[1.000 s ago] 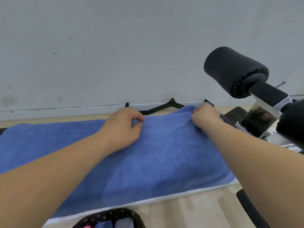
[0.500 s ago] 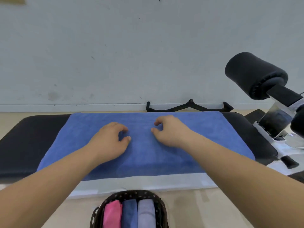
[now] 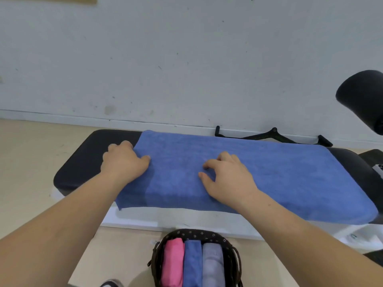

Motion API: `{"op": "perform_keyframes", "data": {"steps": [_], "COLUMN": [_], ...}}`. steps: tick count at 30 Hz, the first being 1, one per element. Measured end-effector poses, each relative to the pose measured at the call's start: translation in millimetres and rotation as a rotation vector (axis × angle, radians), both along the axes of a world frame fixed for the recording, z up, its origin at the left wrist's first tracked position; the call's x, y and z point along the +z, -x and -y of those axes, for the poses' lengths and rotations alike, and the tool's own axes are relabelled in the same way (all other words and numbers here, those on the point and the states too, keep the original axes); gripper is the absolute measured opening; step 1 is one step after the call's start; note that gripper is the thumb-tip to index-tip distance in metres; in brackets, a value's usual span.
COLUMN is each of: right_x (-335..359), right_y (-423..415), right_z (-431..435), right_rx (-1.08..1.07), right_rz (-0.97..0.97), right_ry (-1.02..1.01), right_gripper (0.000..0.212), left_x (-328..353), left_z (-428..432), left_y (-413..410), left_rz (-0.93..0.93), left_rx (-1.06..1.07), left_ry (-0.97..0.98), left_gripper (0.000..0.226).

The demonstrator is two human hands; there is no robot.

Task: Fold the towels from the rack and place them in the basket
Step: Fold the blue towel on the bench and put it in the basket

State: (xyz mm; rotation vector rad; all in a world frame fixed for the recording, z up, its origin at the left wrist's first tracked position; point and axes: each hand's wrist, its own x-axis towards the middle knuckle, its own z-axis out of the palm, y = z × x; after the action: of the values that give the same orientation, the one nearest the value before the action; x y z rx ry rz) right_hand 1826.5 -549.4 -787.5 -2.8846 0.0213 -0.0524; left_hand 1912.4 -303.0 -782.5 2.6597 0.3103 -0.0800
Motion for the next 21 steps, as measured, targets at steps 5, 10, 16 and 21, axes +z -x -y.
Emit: {"op": "perform_keyframes", "data": {"steps": [5, 10, 16, 21], "right_x": [-1.4, -3.2, -6.9, 1.5], "right_y": [-6.8, -12.5, -14.9, -16.5], "right_z": [-16.4, -33.3, -52.4, -72.1], "right_rx": [0.085, 0.136, 0.206, 0.313], "right_rz": [0.018, 0.015, -0.070, -0.051], "right_ry": [-0.007, 0.029, 0.022, -0.168], "right_gripper": [0.045, 0.050, 0.058, 0.049], "left_x": [2.1, 3.5, 9.8, 17.3], "left_z": [1.3, -0.3, -19.4, -49.8], "left_y": [-5.2, -4.4, 0.7, -1.1], "left_rz": [-0.044, -0.029, 0.047, 0.093], "left_rx": [-0.024, -0.021, 0.059, 0.223], "left_ry": [0.176, 0.334, 0.541, 0.682], "left_gripper": [0.025, 0.024, 0.023, 0.022]}}
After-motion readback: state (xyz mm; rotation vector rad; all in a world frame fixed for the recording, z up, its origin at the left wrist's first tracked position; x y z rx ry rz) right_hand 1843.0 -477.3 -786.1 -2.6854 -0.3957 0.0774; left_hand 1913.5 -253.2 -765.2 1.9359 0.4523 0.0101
